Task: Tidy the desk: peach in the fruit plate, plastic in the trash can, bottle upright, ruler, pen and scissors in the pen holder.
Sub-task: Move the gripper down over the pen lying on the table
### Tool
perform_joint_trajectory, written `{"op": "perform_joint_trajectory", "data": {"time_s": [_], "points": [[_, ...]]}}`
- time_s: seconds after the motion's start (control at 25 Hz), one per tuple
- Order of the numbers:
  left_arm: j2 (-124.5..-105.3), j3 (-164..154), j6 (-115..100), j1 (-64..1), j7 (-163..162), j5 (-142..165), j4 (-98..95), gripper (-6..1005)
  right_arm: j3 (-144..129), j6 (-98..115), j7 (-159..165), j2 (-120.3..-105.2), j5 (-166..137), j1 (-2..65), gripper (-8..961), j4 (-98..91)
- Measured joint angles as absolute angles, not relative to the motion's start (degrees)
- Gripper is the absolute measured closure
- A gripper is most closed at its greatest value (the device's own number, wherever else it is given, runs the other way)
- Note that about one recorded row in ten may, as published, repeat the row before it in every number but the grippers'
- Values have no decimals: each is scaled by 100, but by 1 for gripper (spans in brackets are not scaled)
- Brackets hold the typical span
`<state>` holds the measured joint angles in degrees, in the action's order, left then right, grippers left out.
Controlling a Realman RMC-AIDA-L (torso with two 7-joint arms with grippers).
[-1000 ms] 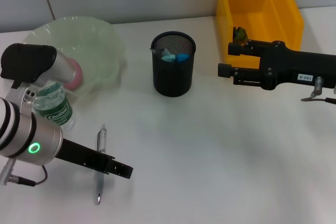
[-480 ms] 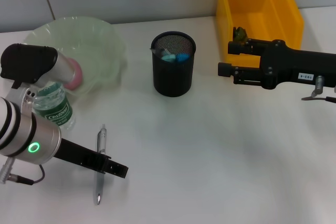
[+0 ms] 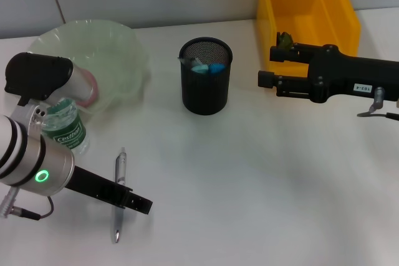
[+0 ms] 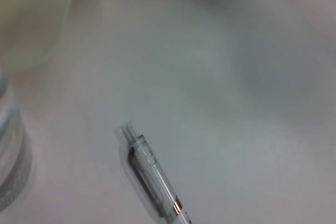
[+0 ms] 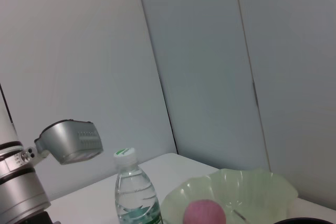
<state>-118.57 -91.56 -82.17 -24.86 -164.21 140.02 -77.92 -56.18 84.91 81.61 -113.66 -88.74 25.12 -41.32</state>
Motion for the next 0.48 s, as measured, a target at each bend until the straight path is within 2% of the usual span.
{"op": "perform_joint_trajectory", "data": {"time_s": [0.48], "points": [[-11856,-9183,-8237,-2452,-16302,14001,-7780,187,-5586,8490,8206,-11382,-8881,2465,231,-4131]]}}
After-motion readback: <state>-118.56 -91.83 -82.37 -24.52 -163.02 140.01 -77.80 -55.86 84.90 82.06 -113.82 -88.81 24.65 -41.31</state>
